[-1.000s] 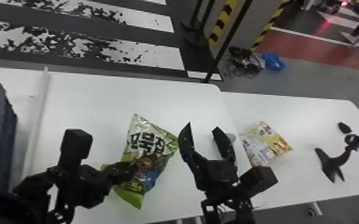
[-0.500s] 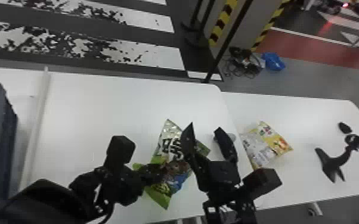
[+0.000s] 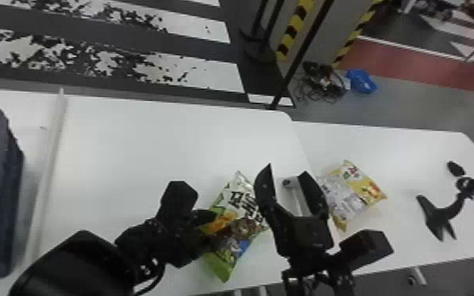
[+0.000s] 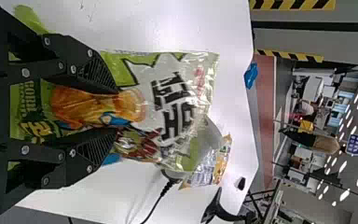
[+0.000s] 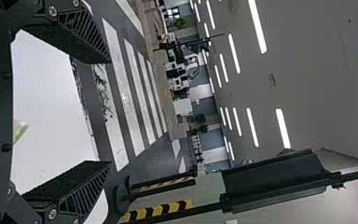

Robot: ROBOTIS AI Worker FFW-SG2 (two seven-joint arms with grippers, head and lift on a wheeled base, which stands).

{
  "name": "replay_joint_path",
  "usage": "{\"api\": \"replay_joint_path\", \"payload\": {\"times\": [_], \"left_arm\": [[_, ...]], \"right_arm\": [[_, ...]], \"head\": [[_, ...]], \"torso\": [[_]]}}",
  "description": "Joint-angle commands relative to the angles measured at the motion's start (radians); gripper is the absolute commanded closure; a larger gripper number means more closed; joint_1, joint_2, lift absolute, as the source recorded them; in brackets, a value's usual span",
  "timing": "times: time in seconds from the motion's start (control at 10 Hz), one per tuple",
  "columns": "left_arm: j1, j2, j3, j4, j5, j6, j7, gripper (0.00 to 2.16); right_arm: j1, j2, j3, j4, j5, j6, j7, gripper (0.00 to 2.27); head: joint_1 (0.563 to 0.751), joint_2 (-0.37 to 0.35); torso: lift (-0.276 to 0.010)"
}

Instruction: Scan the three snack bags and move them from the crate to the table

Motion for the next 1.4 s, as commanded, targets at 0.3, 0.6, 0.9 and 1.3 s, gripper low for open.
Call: {"api": "replay_joint_path", "payload": {"times": [0.3,0.6,0.9,1.3], "left_arm": [[0.085,0.006,0.079,-0.132,-0.01,-0.009,0.057,0.03],[0.21,0.049,0.266,-0.35,0.018,-0.027,0.124,0.03],[0.408,0.101,0.422,-0.608,0.07,-0.162,0.247,0.04],[0.575,0.09,0.554,-0.686,0.124,-0.312,0.271,0.04]], "right_arm": [[0.011,0.0,0.003,0.0,-0.005,-0.026,0.003,0.12],[0.019,0.001,0.011,0.001,0.01,-0.026,0.005,0.12],[0.022,0.001,0.024,0.044,0.031,-0.026,0.013,0.12],[0.027,0.001,0.038,0.09,0.085,-0.017,0.062,0.12]], "head": [[0.695,-0.35],[0.695,-0.35],[0.695,-0.282],[0.695,-0.148]], "torso": [[-0.062],[-0.062],[-0.062],[-0.062]]}}
